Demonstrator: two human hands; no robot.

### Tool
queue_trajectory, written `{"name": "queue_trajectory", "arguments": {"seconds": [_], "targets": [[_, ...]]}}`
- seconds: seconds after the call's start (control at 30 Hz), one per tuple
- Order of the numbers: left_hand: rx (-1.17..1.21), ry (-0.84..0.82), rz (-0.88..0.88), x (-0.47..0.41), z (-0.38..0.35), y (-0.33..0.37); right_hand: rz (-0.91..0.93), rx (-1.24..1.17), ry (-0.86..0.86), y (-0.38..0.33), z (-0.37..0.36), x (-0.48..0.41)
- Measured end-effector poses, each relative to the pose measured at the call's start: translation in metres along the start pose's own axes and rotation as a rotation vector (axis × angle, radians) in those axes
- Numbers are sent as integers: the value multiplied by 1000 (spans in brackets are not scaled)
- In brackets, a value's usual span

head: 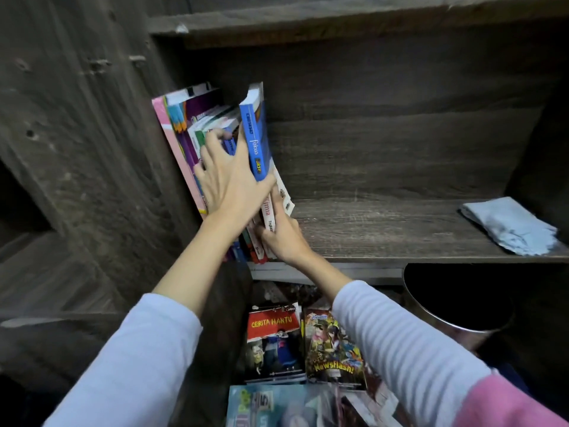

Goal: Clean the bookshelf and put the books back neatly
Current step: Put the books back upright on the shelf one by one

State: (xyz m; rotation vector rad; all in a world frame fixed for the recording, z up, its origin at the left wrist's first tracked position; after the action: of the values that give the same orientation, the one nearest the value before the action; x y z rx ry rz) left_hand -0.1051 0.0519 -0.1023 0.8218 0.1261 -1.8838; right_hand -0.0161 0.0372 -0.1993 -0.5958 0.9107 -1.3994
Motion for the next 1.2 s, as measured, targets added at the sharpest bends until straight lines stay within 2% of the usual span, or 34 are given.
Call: {"name": "queue_trajectory", "arguments": {"seconds": [0.1, 0.27, 0.4, 0.53, 0.77, 0.87, 1.07, 1.2], "targets": [[-54, 19, 28, -4, -18, -6, 6, -6, -32, 17, 0, -17], [-132, 42, 30, -5, -46, -18, 25, -178, -161, 36, -2, -36], [-188, 138, -68, -7, -60, -31, 21, -245, -227, 53, -10, -50], [-180, 238, -61, -4, -65, -32, -20, -287, -246, 55, -8, -49], [211, 337, 195, 9, -60, -37, -75, -236, -294, 67, 1, -55], [271, 393, 158, 6, -56, -35, -86, -325, -338, 72, 10, -56], [523, 405, 141, 1, -51, -35, -180, -771, -338, 83, 7, -60], [606, 393, 63, 0, -53, -27, -181, -801, -303, 82, 3, -61]]}}
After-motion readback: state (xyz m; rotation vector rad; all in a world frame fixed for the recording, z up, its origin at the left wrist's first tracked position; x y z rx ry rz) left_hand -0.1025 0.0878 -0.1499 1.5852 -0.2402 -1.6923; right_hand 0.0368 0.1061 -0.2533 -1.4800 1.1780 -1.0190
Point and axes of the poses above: each hand's wrist, its own x-axis away from the middle knuckle, its own z-axis out of the back of the hand, y = z × x, the point moved 1 cm from there along -x, towards the middle knuckle, and after that the axes turned 8 degrees about -y, right-handed, at the moved point
